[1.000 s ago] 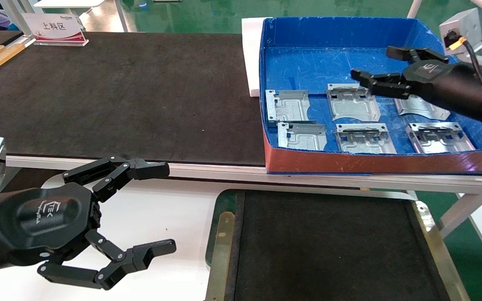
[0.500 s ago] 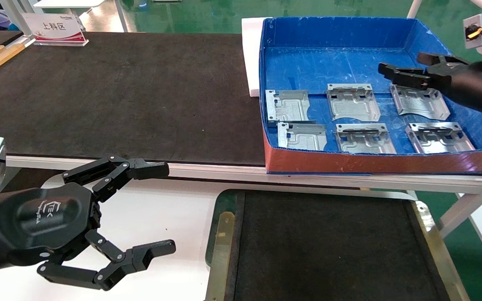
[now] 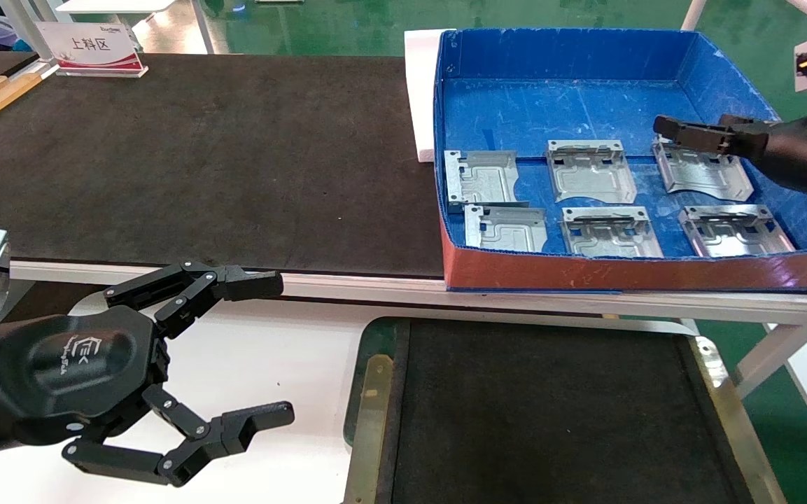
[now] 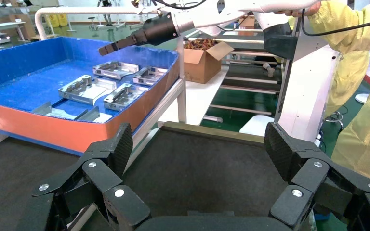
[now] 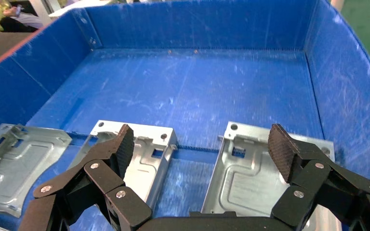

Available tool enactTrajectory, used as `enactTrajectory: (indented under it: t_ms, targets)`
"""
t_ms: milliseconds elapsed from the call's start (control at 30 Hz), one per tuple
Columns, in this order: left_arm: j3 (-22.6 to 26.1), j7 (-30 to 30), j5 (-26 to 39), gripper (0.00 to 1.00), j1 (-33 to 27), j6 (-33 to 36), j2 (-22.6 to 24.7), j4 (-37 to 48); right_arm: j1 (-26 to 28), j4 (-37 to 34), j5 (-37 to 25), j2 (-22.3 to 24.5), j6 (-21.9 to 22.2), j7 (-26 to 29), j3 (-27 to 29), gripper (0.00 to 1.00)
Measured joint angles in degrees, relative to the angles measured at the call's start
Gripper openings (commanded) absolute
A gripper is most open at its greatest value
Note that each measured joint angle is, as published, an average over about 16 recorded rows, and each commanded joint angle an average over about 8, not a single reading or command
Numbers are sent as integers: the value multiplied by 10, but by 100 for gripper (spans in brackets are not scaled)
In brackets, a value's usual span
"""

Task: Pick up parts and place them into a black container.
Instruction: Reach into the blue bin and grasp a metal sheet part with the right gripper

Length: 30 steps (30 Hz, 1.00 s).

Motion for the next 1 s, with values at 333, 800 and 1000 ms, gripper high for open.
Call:
enactTrajectory:
  t_ms: [333, 800, 1000]
  targets:
    - [0, 0, 0, 100, 0, 0, 0, 0, -7, 1, -19, -11, 29, 39, -13, 100]
    - [0, 0, 0, 100, 0, 0, 0, 0, -25, 20, -36, -20, 56, 63, -25, 71]
    - [0, 0, 0, 100, 0, 0, 0, 0, -30, 27, -40, -21, 63, 67, -27, 1]
